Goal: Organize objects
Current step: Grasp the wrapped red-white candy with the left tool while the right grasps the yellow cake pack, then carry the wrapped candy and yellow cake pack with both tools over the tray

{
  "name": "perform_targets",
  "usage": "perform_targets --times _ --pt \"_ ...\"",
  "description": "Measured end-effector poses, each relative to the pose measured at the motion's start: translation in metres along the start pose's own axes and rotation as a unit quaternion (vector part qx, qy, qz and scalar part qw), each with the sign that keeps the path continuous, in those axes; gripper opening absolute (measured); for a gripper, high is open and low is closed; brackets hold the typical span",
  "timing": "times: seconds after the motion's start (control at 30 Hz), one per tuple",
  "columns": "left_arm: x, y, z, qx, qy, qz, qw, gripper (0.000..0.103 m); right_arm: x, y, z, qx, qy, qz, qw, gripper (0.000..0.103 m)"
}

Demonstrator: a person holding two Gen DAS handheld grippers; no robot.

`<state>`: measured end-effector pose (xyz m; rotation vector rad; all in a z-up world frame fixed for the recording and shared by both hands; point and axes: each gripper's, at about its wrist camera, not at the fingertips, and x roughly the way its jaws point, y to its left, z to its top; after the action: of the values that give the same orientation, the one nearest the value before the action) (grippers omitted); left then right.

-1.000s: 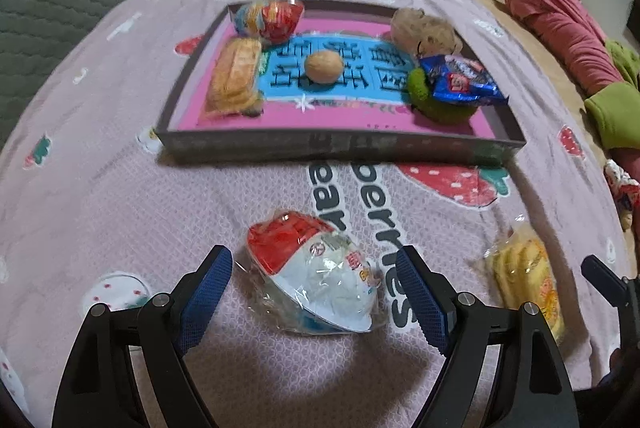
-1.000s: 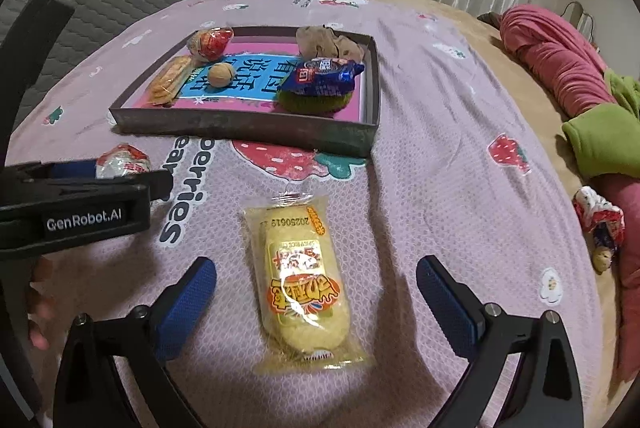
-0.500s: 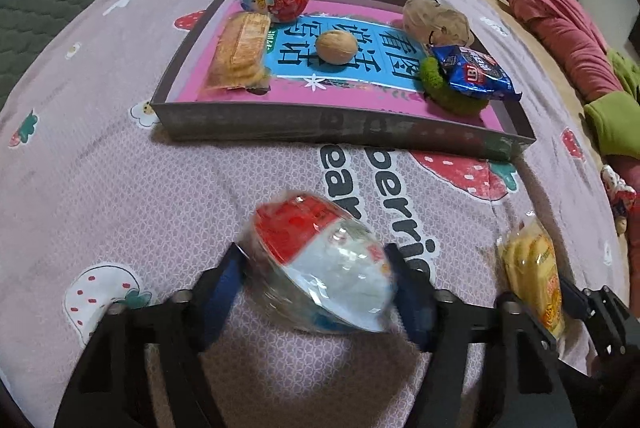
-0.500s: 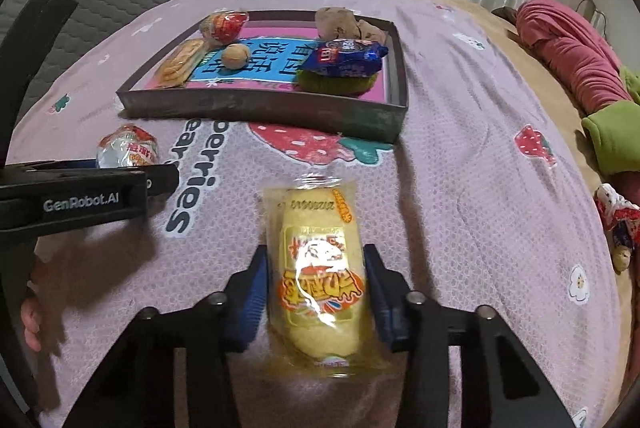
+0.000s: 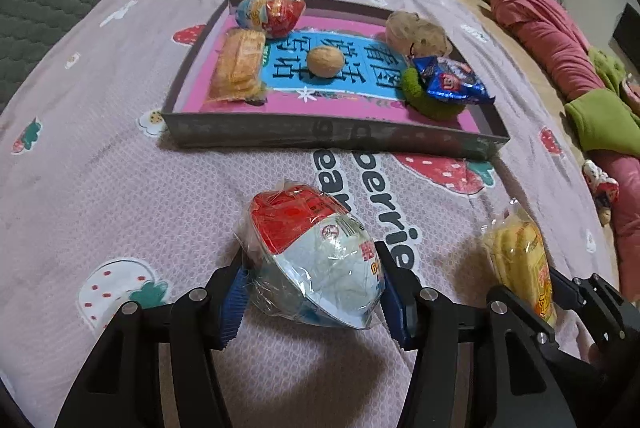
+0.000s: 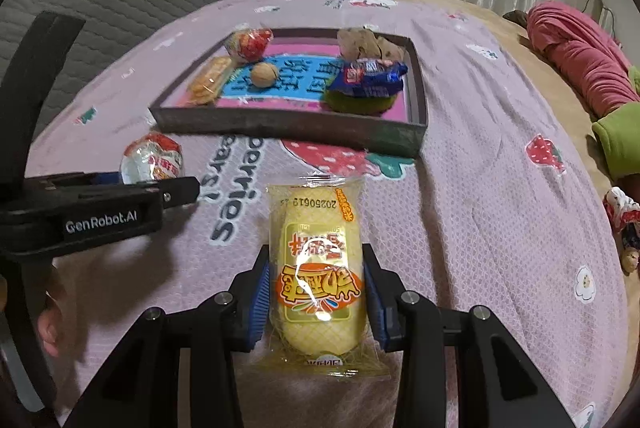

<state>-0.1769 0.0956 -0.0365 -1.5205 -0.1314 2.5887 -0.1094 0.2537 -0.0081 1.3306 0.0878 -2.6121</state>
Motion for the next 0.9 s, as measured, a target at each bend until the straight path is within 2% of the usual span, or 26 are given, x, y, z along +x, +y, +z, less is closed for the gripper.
perform_targets --times 0.27,0.9 --pt "-0.042 -0.001 0.0 0.015 -0.036 0.01 0.9992 0.059 -0.028 0.009 0.007 -0.006 -0.034 -0.003 0.999 0.041" --pt "-0.141 -0.005 -0.008 0.038 -0.101 0.002 0.9941 0.059 -0.117 0.035 0.029 -0.009 -0.108 -0.011 0.994 0.041"
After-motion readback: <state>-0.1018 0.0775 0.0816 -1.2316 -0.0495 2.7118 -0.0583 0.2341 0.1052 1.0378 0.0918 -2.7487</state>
